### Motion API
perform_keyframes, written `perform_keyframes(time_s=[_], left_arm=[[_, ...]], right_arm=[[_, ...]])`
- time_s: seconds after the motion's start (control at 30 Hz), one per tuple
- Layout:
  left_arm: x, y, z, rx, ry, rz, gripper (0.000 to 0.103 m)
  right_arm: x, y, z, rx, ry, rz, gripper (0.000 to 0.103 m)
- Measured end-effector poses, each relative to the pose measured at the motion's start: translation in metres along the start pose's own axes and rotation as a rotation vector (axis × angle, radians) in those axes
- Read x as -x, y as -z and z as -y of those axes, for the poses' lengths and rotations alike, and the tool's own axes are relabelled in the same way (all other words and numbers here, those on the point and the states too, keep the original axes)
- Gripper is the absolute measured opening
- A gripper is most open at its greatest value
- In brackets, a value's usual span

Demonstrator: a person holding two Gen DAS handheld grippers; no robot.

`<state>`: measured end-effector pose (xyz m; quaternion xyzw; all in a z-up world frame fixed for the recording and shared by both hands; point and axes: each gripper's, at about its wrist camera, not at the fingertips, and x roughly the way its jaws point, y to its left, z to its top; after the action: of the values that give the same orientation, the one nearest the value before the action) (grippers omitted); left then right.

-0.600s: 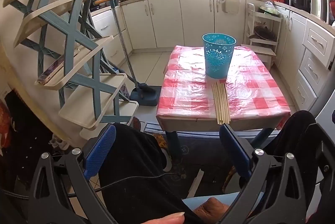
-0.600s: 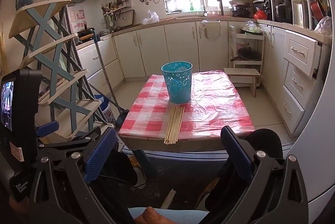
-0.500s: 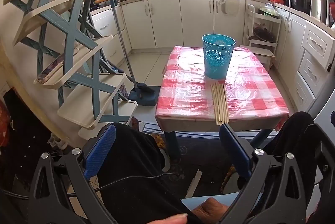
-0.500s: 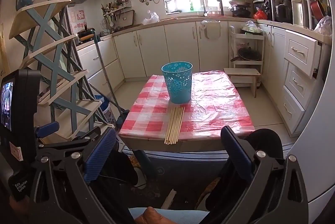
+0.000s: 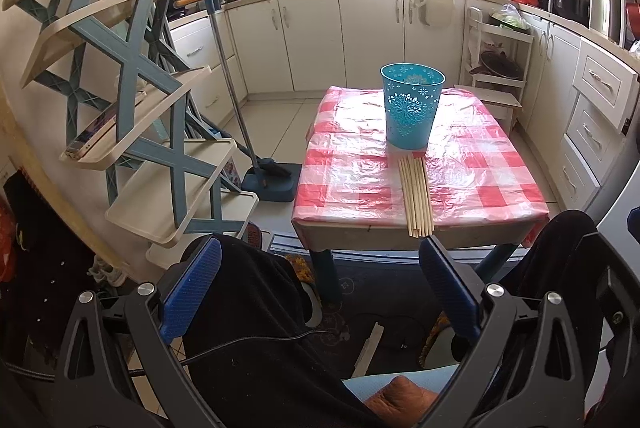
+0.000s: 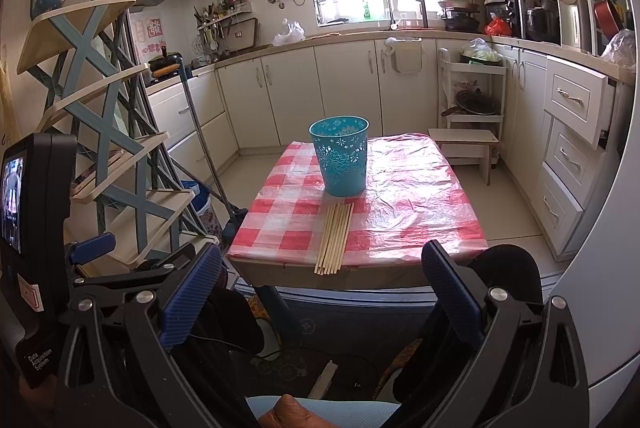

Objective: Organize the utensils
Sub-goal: 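Move both tools toward the chopsticks beside the teal basket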

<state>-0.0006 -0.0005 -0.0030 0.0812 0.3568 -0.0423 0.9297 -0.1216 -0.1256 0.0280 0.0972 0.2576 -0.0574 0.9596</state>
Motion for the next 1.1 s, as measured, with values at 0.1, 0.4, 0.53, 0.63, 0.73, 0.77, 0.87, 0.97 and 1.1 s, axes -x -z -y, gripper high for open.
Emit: perform_keyframes(time_s=[0.1, 0.4, 0.53, 0.63, 0.73, 0.77, 0.87, 0.97, 1.1], left_arm=[[-0.002, 0.001, 0.002, -0.006, 0.005, -0.004, 0.095], [-0.021, -0.002, 0.005, -0.010, 0.037, -0.037, 0.095], [-0.033, -0.006, 0.006, -0.012, 0.035, -0.041, 0.095], [-0.044, -0.011, 0.008, -0.015, 0.036, -0.061, 0.095], [-0.052, -0.017, 0.011, -0.009, 0.041, -0.062, 0.095], [-0.057, -0.020, 0.012, -0.010, 0.040, -0.060, 0.095], [-0.069, -0.026, 0.014, 0.006, 0.051, -0.055, 0.095], [-0.090, -0.032, 0.016, 0.016, 0.048, -0.080, 0.095], [-0.112, -0.038, 0.020, 0.014, 0.034, -0.109, 0.095]], right_arm=[[-0.001, 0.002, 0.000, -0.011, -0.004, -0.009, 0.096], [-0.025, -0.006, 0.015, -0.011, 0.007, -0.048, 0.096], [-0.038, -0.007, 0.018, -0.025, 0.014, -0.119, 0.096], [-0.047, -0.010, 0.016, -0.019, 0.023, -0.134, 0.096], [-0.054, -0.012, 0.017, -0.009, 0.024, -0.099, 0.096], [-0.057, -0.013, 0.019, -0.008, 0.029, -0.101, 0.096], [-0.073, -0.015, 0.023, -0.013, 0.037, -0.117, 0.096], [-0.095, -0.018, 0.031, -0.067, 0.021, -0.126, 0.096], [-0.125, -0.021, 0.036, -0.089, 0.025, -0.168, 0.096]])
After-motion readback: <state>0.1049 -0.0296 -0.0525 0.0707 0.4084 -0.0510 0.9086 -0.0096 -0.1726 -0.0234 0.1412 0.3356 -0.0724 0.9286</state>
